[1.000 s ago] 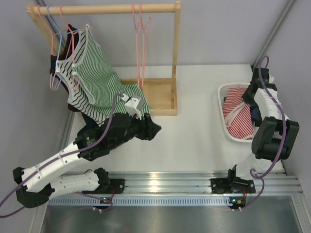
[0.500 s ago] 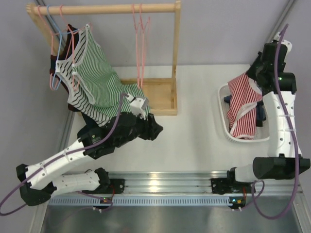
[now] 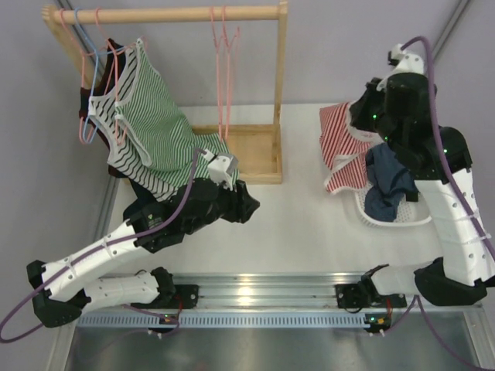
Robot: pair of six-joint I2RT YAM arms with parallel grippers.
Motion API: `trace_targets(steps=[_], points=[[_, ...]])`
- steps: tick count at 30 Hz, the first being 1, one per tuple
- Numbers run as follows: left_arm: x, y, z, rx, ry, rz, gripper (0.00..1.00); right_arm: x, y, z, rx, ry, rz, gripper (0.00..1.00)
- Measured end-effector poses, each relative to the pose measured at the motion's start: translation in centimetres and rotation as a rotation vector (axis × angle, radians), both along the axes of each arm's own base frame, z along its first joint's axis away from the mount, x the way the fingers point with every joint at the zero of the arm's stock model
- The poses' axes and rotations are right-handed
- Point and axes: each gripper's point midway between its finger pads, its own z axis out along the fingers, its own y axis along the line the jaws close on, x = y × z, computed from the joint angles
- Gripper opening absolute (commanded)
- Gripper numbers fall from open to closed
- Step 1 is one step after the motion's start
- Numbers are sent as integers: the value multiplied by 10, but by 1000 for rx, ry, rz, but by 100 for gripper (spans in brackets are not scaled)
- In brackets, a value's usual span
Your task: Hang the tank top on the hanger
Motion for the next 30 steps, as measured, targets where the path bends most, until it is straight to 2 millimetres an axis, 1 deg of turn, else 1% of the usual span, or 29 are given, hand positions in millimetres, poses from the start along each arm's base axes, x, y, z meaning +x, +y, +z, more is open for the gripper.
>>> trace_targets(steps=[2,3,5,7,8,10,11,12,13,14,15,17,19,21,23,24,25,26,27,28,30], points=[[1,0,0,1,-1,3,55,-12,28,-18,-10,37,86,0],[1,1,0,1,-2,6,55,-16,43,-30,-19,61,126,0],[2,2,0,2,-5,14,55,-24,78,-64,-46,127,211,0],[3,4,2,0,-9,25,55,-30,111,-104,-80,201,283,0],[3,6,3,-5,-12,34,54,-34,129,-129,-107,251,322,0],[5,14,9,-21,-22,68,54,-43,161,-173,-156,336,389,0],[6,18,12,-30,-30,85,55,-47,174,-191,-175,369,413,0],[6,24,16,-42,-40,106,56,-51,187,-209,-192,402,435,14],[6,30,19,-52,-47,122,56,-55,196,-226,-200,433,448,25],[6,35,22,-64,-54,138,56,-58,202,-240,-212,457,460,48],[6,39,26,-75,-61,154,57,-61,207,-252,-211,474,468,58],[6,42,26,-83,-63,165,58,-65,205,-264,-214,497,460,73],[6,40,16,-71,-52,157,59,-63,202,-262,-207,487,439,77],[5,31,-7,-29,-20,131,59,-63,196,-250,-177,451,411,76],[5,21,-40,41,30,101,59,-67,183,-238,-142,416,376,69],[4,13,-61,87,65,81,59,-70,174,-232,-115,394,353,59],[4,8,-78,126,92,66,59,-76,161,-228,-91,377,329,54],[5,1,-99,174,125,52,59,-82,149,-226,-67,365,306,51],[5,-5,-116,211,150,38,59,-88,139,-226,-46,357,286,46],[5,-9,-129,241,168,26,59,-96,126,-230,-30,359,266,43],[7,-16,-152,297,193,5,59,-108,109,-244,-5,376,233,40]])
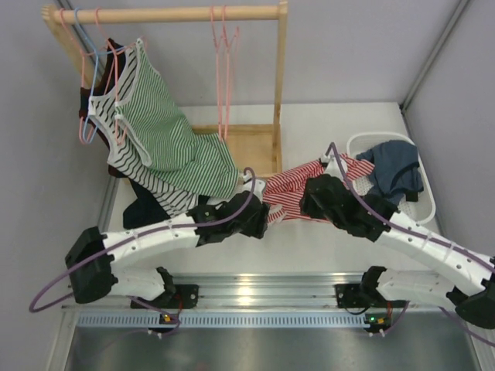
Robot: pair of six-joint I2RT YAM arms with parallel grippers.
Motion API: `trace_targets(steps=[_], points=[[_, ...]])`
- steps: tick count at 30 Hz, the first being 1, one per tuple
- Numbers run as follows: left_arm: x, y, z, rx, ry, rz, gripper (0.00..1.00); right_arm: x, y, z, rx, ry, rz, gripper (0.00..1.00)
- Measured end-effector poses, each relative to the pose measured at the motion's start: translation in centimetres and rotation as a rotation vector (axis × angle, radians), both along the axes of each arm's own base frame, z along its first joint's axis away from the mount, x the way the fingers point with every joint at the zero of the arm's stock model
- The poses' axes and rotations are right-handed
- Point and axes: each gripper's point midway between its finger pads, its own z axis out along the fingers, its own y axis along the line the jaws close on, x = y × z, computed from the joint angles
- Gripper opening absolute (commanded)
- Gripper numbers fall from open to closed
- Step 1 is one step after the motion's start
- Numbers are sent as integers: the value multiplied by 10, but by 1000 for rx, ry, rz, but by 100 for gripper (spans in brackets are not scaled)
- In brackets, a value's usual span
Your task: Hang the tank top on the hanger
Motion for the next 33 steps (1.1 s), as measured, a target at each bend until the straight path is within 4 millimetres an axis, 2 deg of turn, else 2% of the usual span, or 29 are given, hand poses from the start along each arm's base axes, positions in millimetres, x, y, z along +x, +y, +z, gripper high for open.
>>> trace_targets(steps=[3,6,9,12,17,22,29,33], points=[[7,-11,-22,68,17,-22,59,-17,-20,-41,-30,68,-34,37],[20,-29,-32,107,7,-46,60,-31,-34,-82,-82,145,-54,38],[30,-45,-35,115,-15,-66,60,-41,-42,-108,-117,196,-60,42],[42,-57,-36,127,-48,-74,60,-44,-42,-125,-135,229,-60,45],[58,-65,-47,189,-83,-71,60,-44,-36,-145,-135,264,-50,45],[63,-62,-59,245,-103,-84,60,-38,-36,-151,-118,260,-63,46],[75,-67,-52,259,-151,-75,58,-30,-42,-168,-124,267,-78,47],[79,-72,-51,259,-163,-79,49,-20,-48,-173,-132,264,-101,48]])
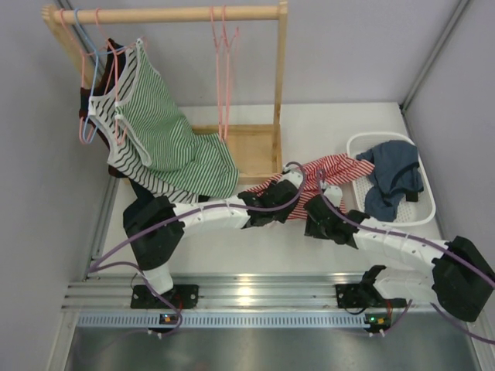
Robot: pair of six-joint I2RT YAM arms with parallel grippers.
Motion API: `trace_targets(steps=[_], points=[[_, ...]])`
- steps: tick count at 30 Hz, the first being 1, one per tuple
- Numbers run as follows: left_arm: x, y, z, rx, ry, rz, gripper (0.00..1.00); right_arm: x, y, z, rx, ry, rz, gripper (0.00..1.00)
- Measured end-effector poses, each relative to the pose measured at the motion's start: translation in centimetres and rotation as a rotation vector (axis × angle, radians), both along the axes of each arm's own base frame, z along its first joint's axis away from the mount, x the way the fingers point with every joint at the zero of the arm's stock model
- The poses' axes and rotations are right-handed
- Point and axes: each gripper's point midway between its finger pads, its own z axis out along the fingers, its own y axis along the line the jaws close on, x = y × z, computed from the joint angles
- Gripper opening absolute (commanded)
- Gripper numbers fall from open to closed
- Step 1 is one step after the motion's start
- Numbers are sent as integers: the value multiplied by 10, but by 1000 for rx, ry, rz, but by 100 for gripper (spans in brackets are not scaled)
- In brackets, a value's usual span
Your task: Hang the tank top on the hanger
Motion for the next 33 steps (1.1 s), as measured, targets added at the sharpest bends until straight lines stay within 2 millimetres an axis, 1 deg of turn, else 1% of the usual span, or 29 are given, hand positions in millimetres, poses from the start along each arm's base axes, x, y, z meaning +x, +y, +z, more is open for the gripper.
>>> trace_targets(steps=[1,3,5,8,10,11,15,17,19,22,23,25,26,27,31,33], points=[[0,0,0,3,-1,-1,40,4,-2,-1,0,-4,-10,47],[1,0,-2,5,-1,-3,37,12,-6,-3,-5,-7,-28,47],[1,0,-5,14,2,-5,35,16,-9,-10,-26,4,-30,48],[0,0,-7,15,7,-7,25,15,-10,-19,-54,27,-14,48],[1,0,-7,14,6,-5,13,16,-9,-21,-57,31,-6,48],[1,0,-7,15,7,-5,0,17,-8,-21,-56,29,-5,50],[1,0,-6,17,5,-7,0,20,-8,-18,-62,17,-4,56],[1,1,-4,12,3,-5,0,24,-8,-16,-69,3,-5,58],[1,2,2,4,-1,-3,0,28,-9,-13,-81,-14,-9,58],[0,3,19,-27,-16,2,0,37,-7,-9,-92,-31,-12,53],[0,4,24,-38,-22,4,0,39,-6,-9,-98,-35,-12,46],[-1,5,37,-61,-32,9,0,44,-6,-9,-110,-41,-13,42],[-1,6,42,-71,-36,11,0,47,-6,-10,-113,-47,-15,37],[-2,6,47,-84,-40,13,0,49,-7,-11,-122,-50,-18,35],[-4,11,64,-113,-51,22,0,53,-13,-16,-154,-46,-27,30],[-5,13,71,-124,-58,23,0,54,-16,-18,-165,-42,-31,29]])
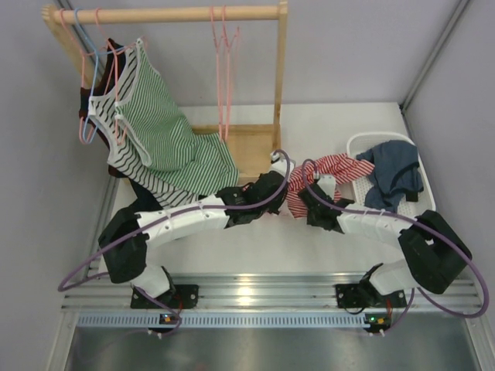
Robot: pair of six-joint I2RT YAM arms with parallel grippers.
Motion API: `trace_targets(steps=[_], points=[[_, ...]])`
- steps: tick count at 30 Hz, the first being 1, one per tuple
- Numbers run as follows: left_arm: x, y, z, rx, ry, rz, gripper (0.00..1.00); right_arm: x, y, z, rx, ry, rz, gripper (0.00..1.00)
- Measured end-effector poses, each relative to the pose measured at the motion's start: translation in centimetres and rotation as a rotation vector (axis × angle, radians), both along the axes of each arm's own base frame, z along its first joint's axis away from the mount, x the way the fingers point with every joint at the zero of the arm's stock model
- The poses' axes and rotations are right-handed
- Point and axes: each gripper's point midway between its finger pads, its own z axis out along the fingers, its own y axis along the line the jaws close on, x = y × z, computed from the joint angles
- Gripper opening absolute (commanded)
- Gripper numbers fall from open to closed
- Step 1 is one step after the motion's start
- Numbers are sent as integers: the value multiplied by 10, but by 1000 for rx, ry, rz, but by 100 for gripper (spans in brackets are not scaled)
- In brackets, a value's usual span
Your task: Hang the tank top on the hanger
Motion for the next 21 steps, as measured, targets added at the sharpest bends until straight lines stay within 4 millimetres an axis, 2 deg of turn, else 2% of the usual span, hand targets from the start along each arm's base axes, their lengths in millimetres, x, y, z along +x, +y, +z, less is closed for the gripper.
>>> trace_targets(steps=[4,6,7,10,14,16,18,20,21], points=[[-2,5,13,-17,-14,5,0,1,-2,0,-4,0,-5,32],[-3,8,19,-24,-21,9,0,2,-2,0,-6,2,-6,23],[-3,10,21,-27,-24,11,0,2,-1,0,-6,1,-5,12],[-4,13,26,-33,-30,16,0,3,-1,2,-7,3,-9,0],[-6,18,31,-34,-32,19,0,3,-3,9,-17,9,-14,0],[-7,20,36,-44,-37,19,0,2,-4,22,-12,-4,-16,0],[-9,23,45,-59,-47,19,0,3,-4,44,10,-35,-17,0],[-11,27,56,-79,-59,21,0,7,0,79,55,-93,-11,0],[-13,30,63,-93,-67,22,0,11,3,103,87,-133,-5,0]])
